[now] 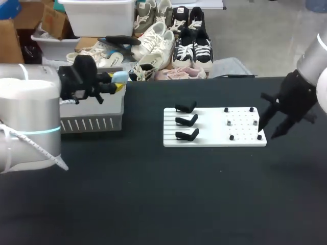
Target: Pick up each earbud case from the left stands, insert the matching earbuds, close the lid, and place the case in the box.
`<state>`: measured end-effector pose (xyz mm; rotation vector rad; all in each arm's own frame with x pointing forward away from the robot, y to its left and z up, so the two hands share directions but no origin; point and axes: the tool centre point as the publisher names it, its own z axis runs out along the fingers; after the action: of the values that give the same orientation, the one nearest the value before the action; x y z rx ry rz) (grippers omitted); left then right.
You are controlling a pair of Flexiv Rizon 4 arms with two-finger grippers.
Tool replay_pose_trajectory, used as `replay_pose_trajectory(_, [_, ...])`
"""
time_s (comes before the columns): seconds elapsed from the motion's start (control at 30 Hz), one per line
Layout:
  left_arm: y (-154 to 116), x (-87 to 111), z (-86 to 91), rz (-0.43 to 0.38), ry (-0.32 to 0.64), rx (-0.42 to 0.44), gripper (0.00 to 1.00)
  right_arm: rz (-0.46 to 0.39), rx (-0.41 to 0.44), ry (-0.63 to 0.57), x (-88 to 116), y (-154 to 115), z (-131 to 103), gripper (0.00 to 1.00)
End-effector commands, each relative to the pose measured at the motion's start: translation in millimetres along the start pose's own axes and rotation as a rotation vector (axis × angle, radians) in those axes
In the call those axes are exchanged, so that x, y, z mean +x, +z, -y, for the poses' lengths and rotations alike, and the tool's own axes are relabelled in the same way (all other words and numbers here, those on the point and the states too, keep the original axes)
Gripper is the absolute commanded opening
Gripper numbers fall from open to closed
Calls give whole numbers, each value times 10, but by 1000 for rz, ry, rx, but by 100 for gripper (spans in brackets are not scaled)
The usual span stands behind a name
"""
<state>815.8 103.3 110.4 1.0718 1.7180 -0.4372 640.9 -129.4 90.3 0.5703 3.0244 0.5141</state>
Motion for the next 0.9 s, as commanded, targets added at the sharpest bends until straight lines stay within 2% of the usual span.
replay_pose_trajectory(0.03, [-134, 183, -20, 7, -15, -70, 0, 85, 27, 10, 38, -52, -72, 35])
replay_pose_trajectory(0.27, [35, 558, -176, -29, -87, -23, 0, 87, 49, 22, 66, -81, -239, 35])
replay_pose_trajectory(0.33, [97, 637, -214, -57, -92, 1, 0, 85, 59, 23, 76, -82, -283, 35])
replay_pose_trajectory(0.47, [152, 727, -305, -59, -114, 10, 2, 88, 66, 26, 103, -102, -324, 35])
replay_pose_trajectory(0.5, [148, 717, -325, -51, -117, 12, 38, 89, 68, 28, 112, -107, -330, 35])
replay_pose_trajectory(0.53, [150, 714, -348, -52, -116, 14, 61, 90, 69, 30, 116, -107, -330, 35])
replay_pose_trajectory(0.57, [150, 711, -358, -48, -116, 20, 98, 89, 70, 31, 124, -106, -330, 35])
replay_pose_trajectory(0.73, [103, 608, -366, -21, -109, 20, 100, 88, 67, 31, 133, -84, -326, 36])
replay_pose_trajectory(0.9, [3, 346, -260, 16, -67, 35, 100, 119, 53, -12, 77, -139, -329, 37])
